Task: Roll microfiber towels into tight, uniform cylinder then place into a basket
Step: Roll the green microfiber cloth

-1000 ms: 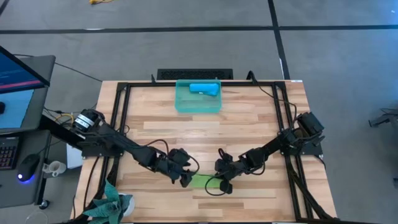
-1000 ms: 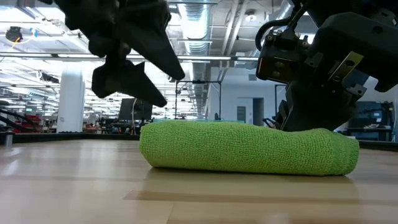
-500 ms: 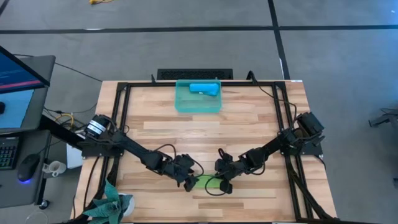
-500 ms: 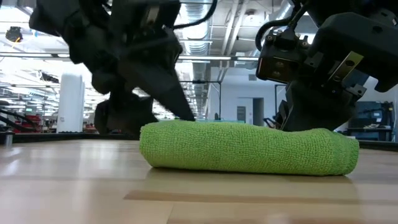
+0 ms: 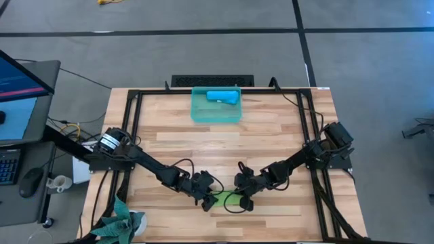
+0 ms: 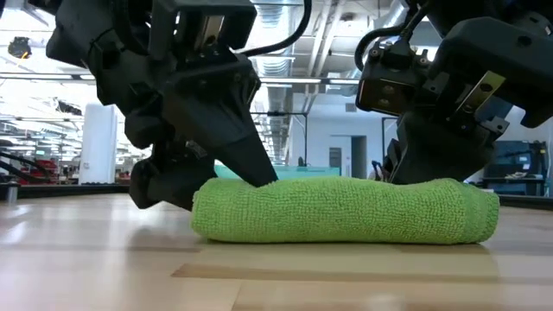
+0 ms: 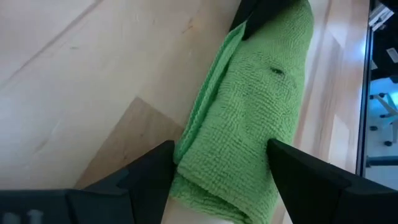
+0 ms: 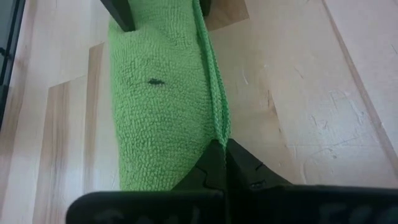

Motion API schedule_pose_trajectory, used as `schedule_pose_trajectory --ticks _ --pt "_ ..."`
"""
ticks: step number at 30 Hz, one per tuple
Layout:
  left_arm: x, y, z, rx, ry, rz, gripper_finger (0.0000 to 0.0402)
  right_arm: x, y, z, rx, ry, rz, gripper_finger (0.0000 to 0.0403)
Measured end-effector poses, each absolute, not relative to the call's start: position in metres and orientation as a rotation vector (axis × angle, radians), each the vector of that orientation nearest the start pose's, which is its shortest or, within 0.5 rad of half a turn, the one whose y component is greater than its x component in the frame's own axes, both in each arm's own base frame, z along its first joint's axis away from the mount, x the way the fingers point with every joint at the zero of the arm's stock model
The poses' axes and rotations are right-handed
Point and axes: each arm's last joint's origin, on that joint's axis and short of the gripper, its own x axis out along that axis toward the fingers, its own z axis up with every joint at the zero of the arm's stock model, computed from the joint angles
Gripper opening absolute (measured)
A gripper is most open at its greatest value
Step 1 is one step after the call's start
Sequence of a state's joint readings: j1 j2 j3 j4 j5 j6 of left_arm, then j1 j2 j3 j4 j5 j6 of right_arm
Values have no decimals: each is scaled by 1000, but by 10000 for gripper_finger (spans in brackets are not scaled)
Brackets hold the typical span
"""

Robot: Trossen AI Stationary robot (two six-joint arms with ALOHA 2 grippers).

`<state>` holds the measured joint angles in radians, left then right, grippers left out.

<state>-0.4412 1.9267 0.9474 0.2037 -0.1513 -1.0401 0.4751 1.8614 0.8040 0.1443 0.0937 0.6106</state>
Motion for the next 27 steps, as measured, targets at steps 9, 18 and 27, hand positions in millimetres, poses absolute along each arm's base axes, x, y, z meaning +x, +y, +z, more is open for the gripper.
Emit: schedule_pose_trajectory --ticks 9,18,27 --pt "334 -153 113 -751 807 131 244 292 147 96 306 948 73 17" --pt "334 -152 111 -720 813 126 179 292 147 96 307 948 73 14" --pt "334 -150 110 -694 806 130 108 292 147 96 307 948 73 12"
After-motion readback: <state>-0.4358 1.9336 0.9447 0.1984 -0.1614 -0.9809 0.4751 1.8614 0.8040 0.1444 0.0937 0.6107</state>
